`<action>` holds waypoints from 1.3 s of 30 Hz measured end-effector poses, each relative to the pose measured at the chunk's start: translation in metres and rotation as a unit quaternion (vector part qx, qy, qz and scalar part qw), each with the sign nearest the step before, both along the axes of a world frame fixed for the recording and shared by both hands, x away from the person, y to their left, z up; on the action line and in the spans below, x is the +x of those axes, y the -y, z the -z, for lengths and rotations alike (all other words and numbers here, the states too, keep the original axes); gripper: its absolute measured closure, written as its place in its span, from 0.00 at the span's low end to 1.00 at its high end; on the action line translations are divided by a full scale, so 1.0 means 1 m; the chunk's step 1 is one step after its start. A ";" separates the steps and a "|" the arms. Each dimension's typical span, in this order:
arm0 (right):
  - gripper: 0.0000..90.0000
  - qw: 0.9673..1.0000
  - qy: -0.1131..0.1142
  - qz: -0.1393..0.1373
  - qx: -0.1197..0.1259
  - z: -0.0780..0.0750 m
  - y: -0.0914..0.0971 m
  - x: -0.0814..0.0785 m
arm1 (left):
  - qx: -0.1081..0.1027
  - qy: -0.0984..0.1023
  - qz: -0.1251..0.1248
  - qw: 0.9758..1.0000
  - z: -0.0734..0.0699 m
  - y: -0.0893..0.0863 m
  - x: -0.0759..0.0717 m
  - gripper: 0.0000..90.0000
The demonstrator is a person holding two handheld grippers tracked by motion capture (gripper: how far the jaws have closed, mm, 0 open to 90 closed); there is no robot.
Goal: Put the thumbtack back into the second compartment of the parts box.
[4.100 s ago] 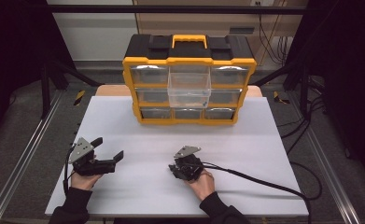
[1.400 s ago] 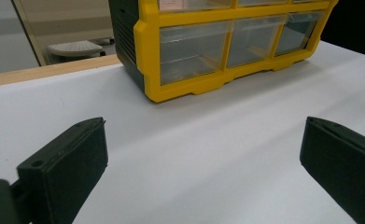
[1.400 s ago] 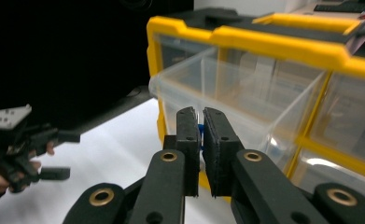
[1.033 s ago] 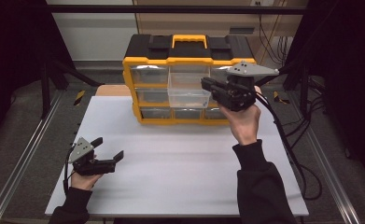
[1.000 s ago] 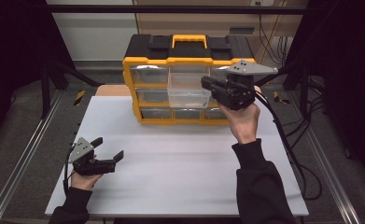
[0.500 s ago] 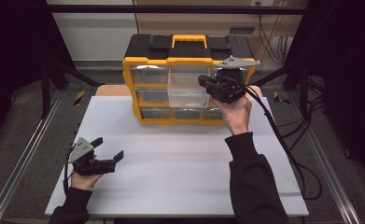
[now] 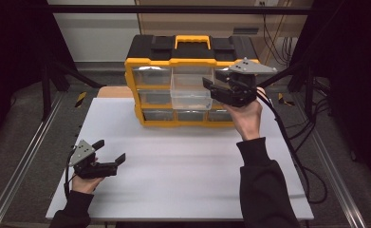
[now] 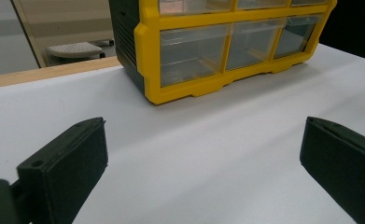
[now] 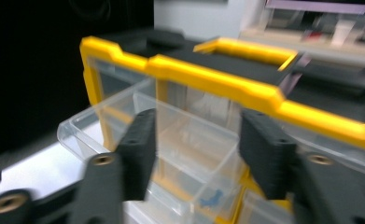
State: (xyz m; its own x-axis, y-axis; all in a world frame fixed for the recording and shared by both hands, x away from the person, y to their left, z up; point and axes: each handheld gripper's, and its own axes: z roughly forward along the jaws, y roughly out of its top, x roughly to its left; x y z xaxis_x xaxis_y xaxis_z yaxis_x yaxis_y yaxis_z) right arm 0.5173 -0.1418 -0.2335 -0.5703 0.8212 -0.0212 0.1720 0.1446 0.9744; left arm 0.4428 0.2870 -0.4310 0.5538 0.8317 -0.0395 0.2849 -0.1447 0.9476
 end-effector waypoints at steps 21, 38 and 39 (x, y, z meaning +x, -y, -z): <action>0.01 0.998 0.028 0.016 0.059 0.098 0.066 -0.059 | -0.002 0.000 0.005 1.000 0.002 0.002 0.000 0.01; 0.01 0.998 -0.019 0.014 0.056 0.177 0.100 -0.081 | -0.001 -0.001 0.006 1.000 0.005 0.003 0.001 0.01; 0.01 0.998 -0.016 0.019 0.054 0.180 0.103 -0.082 | 0.001 0.000 0.007 1.000 0.005 0.003 0.001 0.01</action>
